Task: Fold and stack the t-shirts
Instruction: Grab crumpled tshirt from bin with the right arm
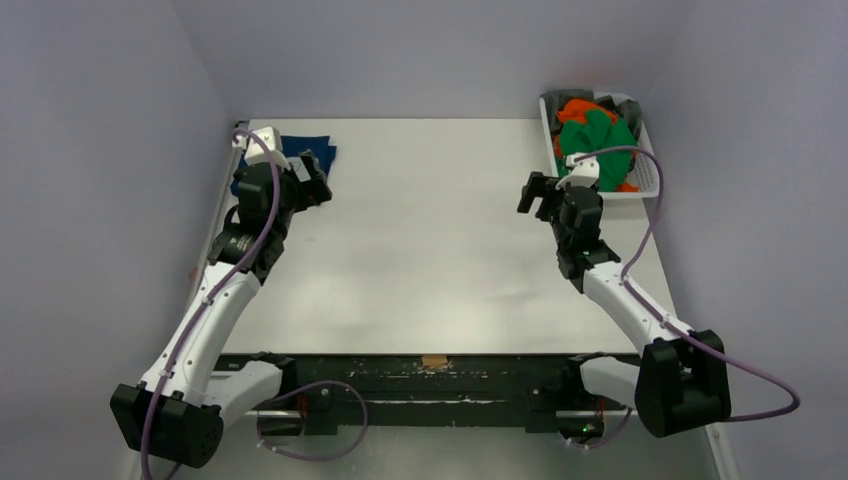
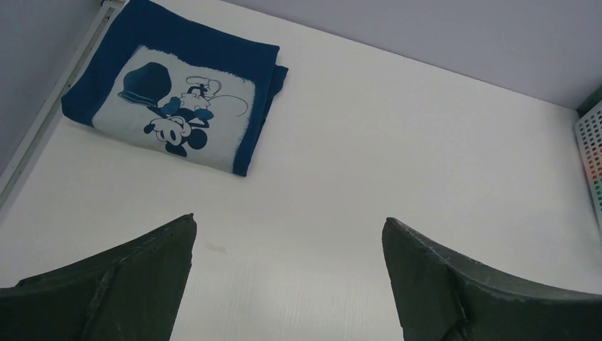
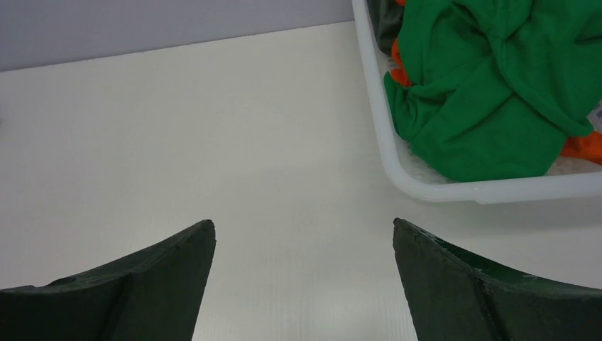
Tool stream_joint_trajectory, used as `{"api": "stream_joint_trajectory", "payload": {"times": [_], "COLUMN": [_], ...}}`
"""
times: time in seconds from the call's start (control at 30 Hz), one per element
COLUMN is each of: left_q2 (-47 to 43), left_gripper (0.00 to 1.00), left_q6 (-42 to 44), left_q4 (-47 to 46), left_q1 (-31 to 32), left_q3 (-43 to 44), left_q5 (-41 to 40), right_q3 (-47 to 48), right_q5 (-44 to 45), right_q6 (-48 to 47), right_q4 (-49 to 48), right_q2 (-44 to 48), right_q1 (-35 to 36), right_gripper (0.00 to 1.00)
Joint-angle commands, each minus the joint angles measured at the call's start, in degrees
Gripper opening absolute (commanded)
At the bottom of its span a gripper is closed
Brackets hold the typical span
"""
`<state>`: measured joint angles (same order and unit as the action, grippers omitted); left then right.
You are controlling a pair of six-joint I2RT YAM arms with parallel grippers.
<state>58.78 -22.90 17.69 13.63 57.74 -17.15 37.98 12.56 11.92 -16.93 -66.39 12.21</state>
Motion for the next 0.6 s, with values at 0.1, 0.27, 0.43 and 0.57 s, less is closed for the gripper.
{"api": "stream_joint_trajectory", "payload": {"times": [0.1,0.27,0.43,0.57], "left_q2": [1.27,2.16,2.33,2.07], "left_gripper": [1.0,1.0,1.0,1.0], "left_q6": [0.67,0.16,-0.35,-0.24], "left_q4": [-2.9,-3.35,-2.9,-1.85], "left_q1": [-0.01,-0.07,-0.05,-0.02], "left_q3": [0.79,0.97,1.14,1.44], "left_q5": [-0.75,0.45,0.33,-0.61], "right_q3": [7.88,17.38,26.51,38.18], "right_q5": [0.99,4.89,6.49,6.13], "right_q6": [-0.5,0.23,1.2,2.52], "right_q4": [2.15,8.8,10.88,16.37], "right_q2": [-4.14,-10.79,-19.48,-28.44], "right_q1": [0.01,-0.2,-4.9,-9.87], "right_gripper": [0.98,0.99,0.99,0.99]}}
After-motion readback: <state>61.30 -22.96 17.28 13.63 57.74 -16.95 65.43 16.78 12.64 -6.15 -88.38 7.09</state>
